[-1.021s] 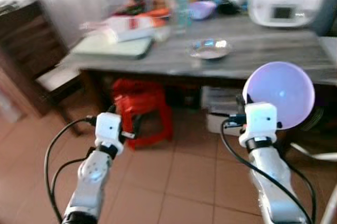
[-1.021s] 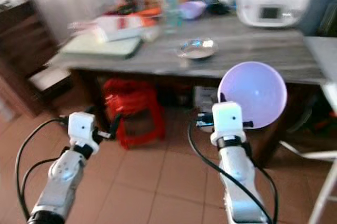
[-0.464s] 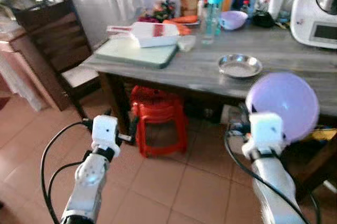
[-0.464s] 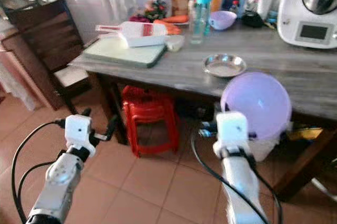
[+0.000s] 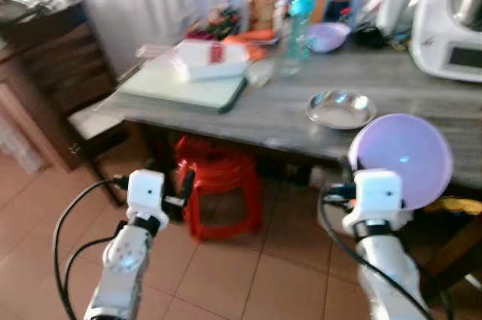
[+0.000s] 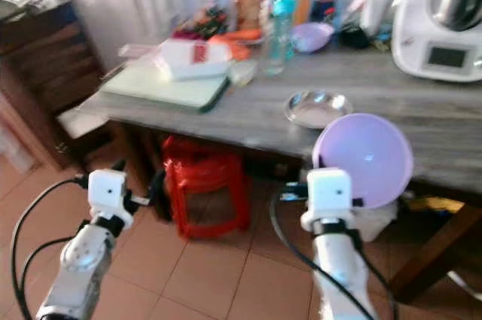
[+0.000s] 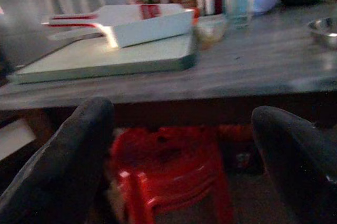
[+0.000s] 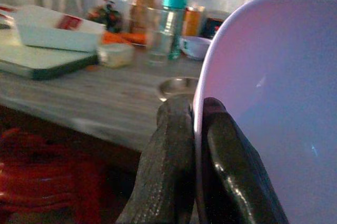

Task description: Setting the table

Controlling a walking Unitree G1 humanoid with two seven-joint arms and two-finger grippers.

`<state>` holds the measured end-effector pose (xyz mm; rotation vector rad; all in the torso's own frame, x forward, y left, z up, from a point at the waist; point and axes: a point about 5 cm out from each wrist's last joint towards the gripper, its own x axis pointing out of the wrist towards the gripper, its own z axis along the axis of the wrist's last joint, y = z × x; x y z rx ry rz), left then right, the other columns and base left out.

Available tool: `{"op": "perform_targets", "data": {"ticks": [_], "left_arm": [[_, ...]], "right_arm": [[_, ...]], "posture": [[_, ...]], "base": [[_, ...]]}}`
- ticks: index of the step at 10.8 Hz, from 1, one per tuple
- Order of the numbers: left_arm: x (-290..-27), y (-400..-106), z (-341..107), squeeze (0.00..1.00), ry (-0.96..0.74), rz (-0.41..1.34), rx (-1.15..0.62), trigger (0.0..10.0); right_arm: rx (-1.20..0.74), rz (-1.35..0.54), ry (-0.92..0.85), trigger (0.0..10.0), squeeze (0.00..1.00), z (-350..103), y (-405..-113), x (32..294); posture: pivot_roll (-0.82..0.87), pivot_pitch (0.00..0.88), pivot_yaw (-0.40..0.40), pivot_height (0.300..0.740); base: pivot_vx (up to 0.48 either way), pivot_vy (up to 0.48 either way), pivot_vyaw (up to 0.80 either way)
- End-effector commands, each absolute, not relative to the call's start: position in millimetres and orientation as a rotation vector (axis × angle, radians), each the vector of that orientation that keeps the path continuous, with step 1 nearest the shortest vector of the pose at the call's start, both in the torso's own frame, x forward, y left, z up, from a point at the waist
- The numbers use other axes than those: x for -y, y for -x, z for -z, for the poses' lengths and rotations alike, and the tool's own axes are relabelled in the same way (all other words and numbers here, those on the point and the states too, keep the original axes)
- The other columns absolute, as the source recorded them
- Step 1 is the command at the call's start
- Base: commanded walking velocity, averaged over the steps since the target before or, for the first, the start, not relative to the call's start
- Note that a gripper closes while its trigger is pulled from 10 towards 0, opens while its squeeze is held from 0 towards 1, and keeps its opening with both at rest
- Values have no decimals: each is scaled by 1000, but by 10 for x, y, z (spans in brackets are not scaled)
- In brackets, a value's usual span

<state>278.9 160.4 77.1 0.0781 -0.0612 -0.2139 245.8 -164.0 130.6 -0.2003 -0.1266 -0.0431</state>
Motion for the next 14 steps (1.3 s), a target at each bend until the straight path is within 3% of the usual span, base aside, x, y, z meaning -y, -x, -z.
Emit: {"op": "perform_targets", "data": {"ticks": [1,11,14], "left_arm": [[-1540,-2812,-799,0,-75,232,69,10000],[-1498,-2797,-791,0,-67,246,64,10000],[-1440,-2785,-838,0,-49,287,96,10000]], "right_arm": [[148,58,205,10000,0,-1386,-2491,1691],[161,23,221,10000,0,-1390,-2515,1596],[164,21,224,10000,0,-1395,-2519,1594]], "posture": [[-24,0,65,740],[-18,0,66,740],[-17,0,66,740]], "base": [[330,0,-506],[328,0,-54],[0,0,0]]}}
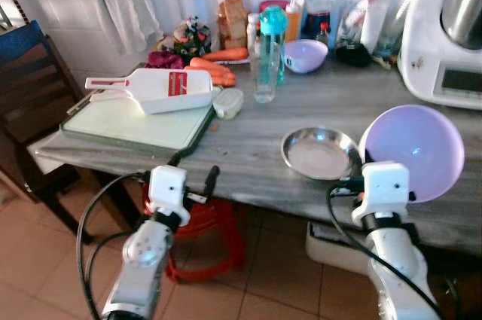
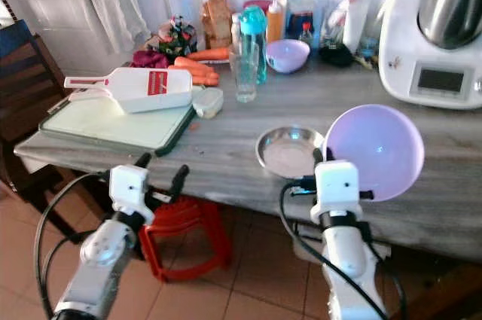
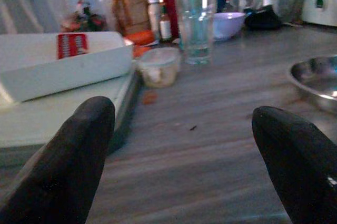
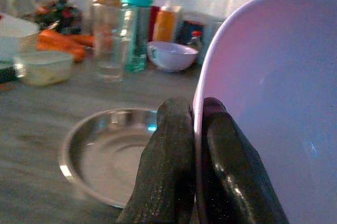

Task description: Setting the table

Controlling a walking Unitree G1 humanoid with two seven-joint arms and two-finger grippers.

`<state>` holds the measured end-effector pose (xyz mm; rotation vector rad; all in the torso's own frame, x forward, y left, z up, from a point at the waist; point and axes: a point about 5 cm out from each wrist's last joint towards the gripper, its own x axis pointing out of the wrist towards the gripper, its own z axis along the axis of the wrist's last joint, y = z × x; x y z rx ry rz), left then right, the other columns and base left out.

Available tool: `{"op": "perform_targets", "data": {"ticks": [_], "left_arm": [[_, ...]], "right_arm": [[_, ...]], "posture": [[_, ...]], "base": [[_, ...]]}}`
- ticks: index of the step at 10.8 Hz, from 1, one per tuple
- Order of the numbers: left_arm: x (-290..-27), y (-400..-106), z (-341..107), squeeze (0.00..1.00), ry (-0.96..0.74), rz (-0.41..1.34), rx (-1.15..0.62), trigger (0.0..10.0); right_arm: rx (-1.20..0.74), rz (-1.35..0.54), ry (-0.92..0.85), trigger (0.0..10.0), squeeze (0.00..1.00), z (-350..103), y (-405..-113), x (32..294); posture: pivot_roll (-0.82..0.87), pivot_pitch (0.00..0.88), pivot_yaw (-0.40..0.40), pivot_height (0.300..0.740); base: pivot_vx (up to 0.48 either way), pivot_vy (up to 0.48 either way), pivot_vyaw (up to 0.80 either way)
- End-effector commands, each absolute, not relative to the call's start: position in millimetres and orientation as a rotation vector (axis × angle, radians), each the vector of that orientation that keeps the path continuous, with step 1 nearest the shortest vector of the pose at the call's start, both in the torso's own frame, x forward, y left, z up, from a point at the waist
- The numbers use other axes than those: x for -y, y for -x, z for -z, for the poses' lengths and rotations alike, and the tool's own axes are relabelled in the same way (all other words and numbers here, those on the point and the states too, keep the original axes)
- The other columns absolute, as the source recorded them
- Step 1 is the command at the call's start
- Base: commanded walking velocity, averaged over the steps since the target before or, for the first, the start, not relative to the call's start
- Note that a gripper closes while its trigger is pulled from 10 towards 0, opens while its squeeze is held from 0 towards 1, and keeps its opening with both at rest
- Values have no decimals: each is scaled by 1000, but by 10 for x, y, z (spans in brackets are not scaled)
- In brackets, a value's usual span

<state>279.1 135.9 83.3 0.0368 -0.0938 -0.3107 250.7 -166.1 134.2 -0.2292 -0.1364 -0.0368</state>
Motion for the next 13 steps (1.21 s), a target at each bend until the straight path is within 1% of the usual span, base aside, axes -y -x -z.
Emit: {"op": "perform_targets", "data": {"ticks": [1,2,3,5,8,11,13], "left_arm": [[-1409,-2766,-839,0,-42,321,96,10000],[-1379,-2709,-834,0,-38,394,97,10000],[-1379,-2675,-829,0,-44,427,99,10000],[-1388,-2649,-813,0,-53,456,92,10000],[-1324,-2642,-833,0,-10,489,94,10000],[-1322,-2666,-859,0,-4,503,103,10000],[-1301,-2646,-851,0,6,523,99,10000]], "right_arm": [[165,20,224,10000,0,-1396,-2518,1594],[163,18,225,10000,0,-1393,-2513,1596],[163,17,226,10000,0,-1392,-2511,1594],[159,-3,241,10000,0,-1391,-2511,1582],[161,1,248,10000,0,-1394,-2511,1591],[168,2,250,10000,0,-1399,-2515,1575],[169,1,251,10000,0,-1399,-2515,1575]], "posture": [[-18,0,65,740],[-19,0,62,740],[-19,0,60,740],[-19,0,54,740],[-22,0,57,740],[-21,0,61,740],[-22,0,62,740]], "base": [[0,0,0],[0,0,0],[0,0,0],[0,0,0],[0,0,0],[0,0,0],[266,0,0]]}}
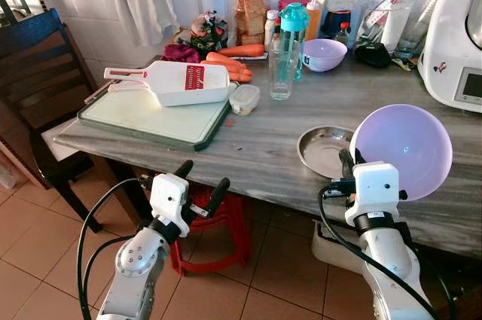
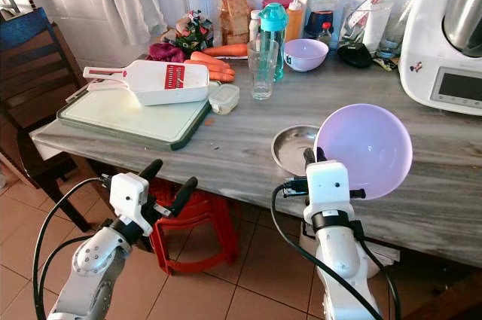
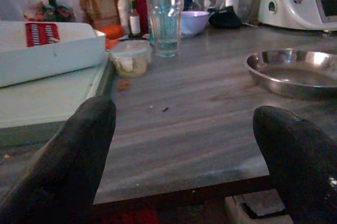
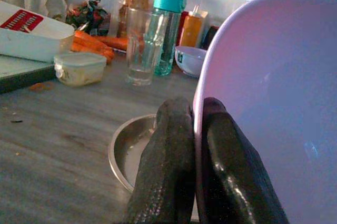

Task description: Setting the table

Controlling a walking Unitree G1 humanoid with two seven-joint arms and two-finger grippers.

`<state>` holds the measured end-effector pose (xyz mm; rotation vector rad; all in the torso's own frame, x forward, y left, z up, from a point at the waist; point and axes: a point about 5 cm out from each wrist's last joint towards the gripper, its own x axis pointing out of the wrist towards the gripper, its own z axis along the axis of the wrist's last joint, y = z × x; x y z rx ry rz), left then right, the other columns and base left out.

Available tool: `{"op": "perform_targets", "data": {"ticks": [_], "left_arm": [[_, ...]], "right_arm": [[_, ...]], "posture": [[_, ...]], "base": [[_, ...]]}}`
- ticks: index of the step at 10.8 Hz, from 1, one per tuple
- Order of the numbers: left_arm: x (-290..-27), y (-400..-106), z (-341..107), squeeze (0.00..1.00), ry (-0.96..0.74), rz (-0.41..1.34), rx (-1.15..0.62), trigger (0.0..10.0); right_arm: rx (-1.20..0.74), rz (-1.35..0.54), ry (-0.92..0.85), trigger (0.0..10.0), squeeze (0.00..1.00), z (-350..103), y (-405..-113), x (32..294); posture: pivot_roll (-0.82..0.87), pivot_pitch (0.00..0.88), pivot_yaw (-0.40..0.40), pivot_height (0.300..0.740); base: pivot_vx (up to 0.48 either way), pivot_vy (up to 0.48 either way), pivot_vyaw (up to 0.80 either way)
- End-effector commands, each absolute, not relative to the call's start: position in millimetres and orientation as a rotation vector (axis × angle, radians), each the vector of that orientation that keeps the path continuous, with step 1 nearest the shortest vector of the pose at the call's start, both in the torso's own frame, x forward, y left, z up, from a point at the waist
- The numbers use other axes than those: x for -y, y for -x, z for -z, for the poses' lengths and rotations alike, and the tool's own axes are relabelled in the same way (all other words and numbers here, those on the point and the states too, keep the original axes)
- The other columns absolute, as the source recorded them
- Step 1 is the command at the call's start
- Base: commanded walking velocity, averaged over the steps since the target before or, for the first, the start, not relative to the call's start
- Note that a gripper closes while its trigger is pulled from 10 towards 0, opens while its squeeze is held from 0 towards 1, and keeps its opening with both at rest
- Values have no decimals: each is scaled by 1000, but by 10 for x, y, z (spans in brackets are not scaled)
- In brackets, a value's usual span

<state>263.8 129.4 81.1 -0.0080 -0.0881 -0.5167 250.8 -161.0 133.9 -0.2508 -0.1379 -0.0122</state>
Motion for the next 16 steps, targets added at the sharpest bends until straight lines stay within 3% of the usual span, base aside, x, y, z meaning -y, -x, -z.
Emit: {"op": "perform_targets", "data": {"ticks": [1,16], "left_arm": [[-1300,-2642,-849,0,7,526,98,10000],[-1267,-2635,-828,0,6,542,84,10000]], "right_arm": [[169,0,251,10000,0,-1398,-2512,1571],[182,-13,258,10000,0,-1412,-2515,1557]], "posture": [[-21,0,62,740],[-24,0,59,740]], "base": [[281,0,0],[234,0,0]]}}
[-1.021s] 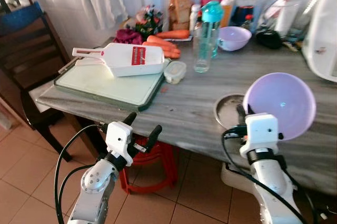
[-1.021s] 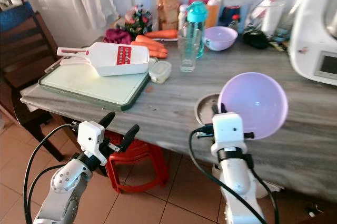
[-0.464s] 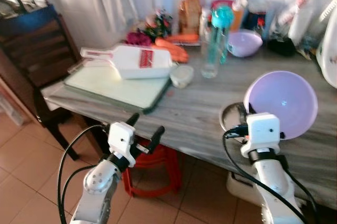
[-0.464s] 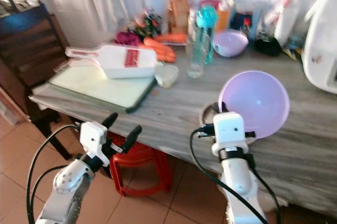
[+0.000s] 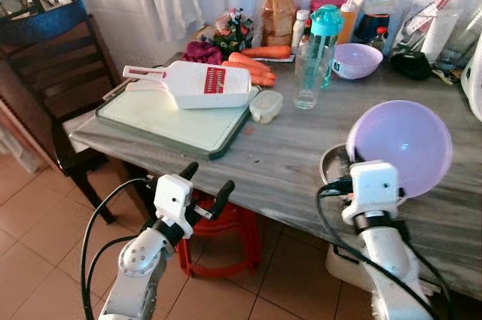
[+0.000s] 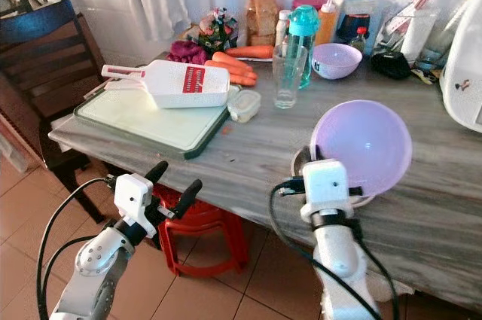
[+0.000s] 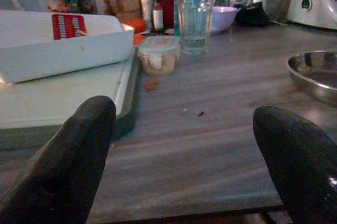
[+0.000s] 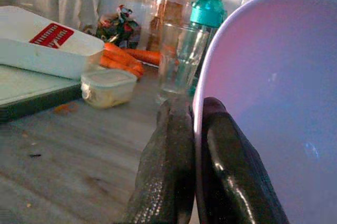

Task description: Setting the table

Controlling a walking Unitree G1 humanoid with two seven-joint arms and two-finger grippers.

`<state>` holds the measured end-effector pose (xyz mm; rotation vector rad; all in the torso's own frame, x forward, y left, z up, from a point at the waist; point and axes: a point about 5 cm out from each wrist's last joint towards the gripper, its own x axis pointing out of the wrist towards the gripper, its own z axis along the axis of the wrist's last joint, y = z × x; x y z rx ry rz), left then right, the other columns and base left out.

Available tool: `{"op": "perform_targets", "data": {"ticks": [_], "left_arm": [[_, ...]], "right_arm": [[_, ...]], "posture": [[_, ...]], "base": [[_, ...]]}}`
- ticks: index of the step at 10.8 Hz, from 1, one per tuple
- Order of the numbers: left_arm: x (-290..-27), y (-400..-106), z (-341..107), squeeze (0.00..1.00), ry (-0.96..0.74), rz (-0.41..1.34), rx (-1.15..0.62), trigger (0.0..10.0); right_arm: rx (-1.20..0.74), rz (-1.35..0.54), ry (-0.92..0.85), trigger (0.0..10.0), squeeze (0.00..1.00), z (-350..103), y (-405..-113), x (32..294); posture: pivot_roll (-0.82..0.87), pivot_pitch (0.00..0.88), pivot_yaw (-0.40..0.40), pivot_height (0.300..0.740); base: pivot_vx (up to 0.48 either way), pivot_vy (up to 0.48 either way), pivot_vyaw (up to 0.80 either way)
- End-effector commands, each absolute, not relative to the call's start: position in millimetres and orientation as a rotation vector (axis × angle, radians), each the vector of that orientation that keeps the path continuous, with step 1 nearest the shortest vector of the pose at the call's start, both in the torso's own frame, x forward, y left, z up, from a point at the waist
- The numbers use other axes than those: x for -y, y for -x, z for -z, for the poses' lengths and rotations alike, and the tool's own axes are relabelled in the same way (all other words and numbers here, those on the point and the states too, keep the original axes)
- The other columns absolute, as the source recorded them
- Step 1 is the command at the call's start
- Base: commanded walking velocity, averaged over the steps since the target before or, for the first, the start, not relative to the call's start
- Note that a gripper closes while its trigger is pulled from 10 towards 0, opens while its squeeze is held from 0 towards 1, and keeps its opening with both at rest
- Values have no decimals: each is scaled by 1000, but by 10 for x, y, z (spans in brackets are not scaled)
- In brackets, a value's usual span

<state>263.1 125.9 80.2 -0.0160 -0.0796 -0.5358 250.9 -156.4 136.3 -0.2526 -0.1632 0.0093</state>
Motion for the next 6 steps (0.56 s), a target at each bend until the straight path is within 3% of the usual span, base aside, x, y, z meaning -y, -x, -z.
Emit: {"op": "perform_targets", "data": {"ticks": [1,2,6], "left_arm": [[-1265,-2635,-831,0,5,543,84,10000],[-1262,-2636,-837,0,6,545,85,10000],[-1262,-2641,-847,0,2,547,86,10000]], "right_arm": [[182,-13,258,10000,0,-1412,-2515,1557],[182,-12,259,10000,0,-1413,-2518,1554],[181,-15,256,10000,0,-1407,-2523,1544]], "posture": [[-24,0,60,740],[-23,0,61,740],[-21,0,62,740]], "base": [[315,0,0],[319,0,0],[0,0,0]]}}
